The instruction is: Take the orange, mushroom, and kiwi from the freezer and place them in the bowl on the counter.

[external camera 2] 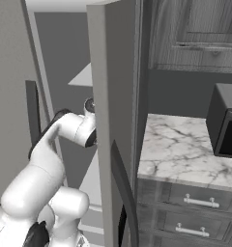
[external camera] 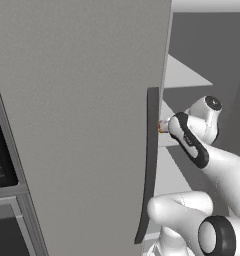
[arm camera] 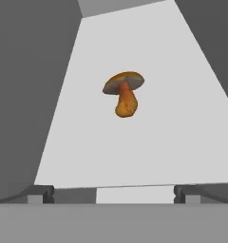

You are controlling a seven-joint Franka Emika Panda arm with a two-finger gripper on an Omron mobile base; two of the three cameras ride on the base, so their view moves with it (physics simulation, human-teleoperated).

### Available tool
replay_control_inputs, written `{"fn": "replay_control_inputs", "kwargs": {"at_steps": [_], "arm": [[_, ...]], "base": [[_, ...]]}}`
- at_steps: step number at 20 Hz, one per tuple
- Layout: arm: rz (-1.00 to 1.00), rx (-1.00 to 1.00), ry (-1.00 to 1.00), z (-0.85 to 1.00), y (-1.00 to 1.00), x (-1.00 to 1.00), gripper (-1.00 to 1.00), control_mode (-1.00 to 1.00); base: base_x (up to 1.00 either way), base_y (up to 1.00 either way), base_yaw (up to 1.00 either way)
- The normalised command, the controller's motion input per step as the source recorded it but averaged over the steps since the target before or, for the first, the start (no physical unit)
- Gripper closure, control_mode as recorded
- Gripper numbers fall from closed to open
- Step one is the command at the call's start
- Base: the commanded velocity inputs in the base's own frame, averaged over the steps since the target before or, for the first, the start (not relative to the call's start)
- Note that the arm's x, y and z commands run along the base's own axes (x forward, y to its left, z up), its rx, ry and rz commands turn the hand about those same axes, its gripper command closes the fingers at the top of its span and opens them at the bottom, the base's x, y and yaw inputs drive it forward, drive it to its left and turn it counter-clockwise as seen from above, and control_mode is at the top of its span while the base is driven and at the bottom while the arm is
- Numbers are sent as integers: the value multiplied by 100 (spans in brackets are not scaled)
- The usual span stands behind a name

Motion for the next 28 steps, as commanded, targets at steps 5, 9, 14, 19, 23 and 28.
{"fn": "replay_control_inputs", "kwargs": {"at_steps": [5, 9, 14, 19, 23, 28], "arm": [[3, 2, 6, -34, -19, 53, -100, -100], [1, 1, 4, -19, -12, 57, -100, -100], [0, 0, 3, -17, 0, 61, -100, -100], [0, 0, 1, -27, 0, 46, -100, -100], [0, 0, 0, -28, 0, 52, -100, -100], [0, 0, 0, -32, 0, 39, -100, -100]], "base": [[0, 0, 0], [0, 0, 0], [0, 0, 0], [0, 0, 0], [0, 0, 0], [0, 0, 0]]}}
